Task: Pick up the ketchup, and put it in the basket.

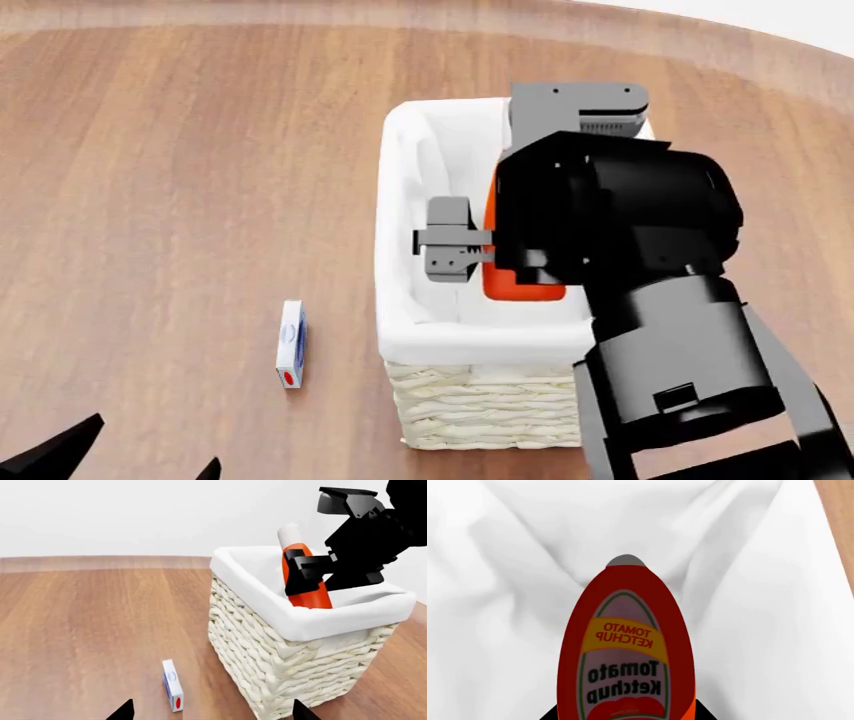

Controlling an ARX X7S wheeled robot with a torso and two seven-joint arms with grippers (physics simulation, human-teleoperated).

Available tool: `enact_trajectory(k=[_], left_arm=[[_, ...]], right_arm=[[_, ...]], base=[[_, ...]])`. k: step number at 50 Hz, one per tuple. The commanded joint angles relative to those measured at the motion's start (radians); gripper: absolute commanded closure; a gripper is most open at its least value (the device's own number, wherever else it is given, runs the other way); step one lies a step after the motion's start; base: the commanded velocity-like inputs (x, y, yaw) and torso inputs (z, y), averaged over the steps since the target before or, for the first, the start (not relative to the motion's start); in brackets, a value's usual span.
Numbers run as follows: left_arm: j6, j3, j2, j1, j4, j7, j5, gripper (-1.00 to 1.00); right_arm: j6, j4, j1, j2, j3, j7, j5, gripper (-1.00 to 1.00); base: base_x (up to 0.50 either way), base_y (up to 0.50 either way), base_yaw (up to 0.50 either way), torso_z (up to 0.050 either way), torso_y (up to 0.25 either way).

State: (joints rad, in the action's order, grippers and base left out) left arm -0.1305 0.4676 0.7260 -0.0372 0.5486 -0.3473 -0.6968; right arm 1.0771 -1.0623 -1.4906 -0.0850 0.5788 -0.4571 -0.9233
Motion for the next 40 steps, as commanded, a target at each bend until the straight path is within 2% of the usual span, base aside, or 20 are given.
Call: enact_trajectory(k=[1, 9, 15, 23, 33, 40], left_arm=[[0.023, -0.029, -0.03, 0.007, -0.014, 0.05, -0.007, -1.0], [-0.012, -0.037, -0.013, -0.008, 0.025, 0.024, -0.039, -1.0], [0.027, -0.027, -0.031, 0.008, -0.021, 0.052, -0.008, -1.0], [-0.007, -0.033, -0.016, -0.01, 0.012, 0.032, -0.038, -1.0], [-0.008, -0.031, -0.017, -0.012, 0.009, 0.032, -0.039, -1.0], [0.027, -0.022, -0.032, 0.004, -0.026, 0.055, -0.01, -1.0]], right_arm=[[-0.058, -0.122, -0.039, 0.053, 0.022, 0.119, 0.077, 1.0], [-0.111, -0.21, -0.061, 0.082, 0.055, 0.167, 0.098, 1.0], [-0.132, -0.237, -0.064, 0.084, 0.101, 0.157, 0.047, 1.0], [-0.148, -0.245, -0.057, 0.084, 0.164, 0.152, -0.013, 1.0], [-0.147, -0.245, -0.053, 0.084, 0.143, 0.151, 0.009, 1.0], [-0.159, -0.245, -0.052, 0.084, 0.178, 0.156, -0.022, 1.0]], base=[[0.0, 0.0, 0.0, 0.0, 0.0], [0.0, 0.0, 0.0, 0.001, 0.0], [0.0, 0.0, 0.0, 0.0, 0.0], [0.0, 0.0, 0.0, 0.0, 0.0], [0.0, 0.0, 0.0, 0.0, 0.001], [0.0, 0.0, 0.0, 0.0, 0.0]])
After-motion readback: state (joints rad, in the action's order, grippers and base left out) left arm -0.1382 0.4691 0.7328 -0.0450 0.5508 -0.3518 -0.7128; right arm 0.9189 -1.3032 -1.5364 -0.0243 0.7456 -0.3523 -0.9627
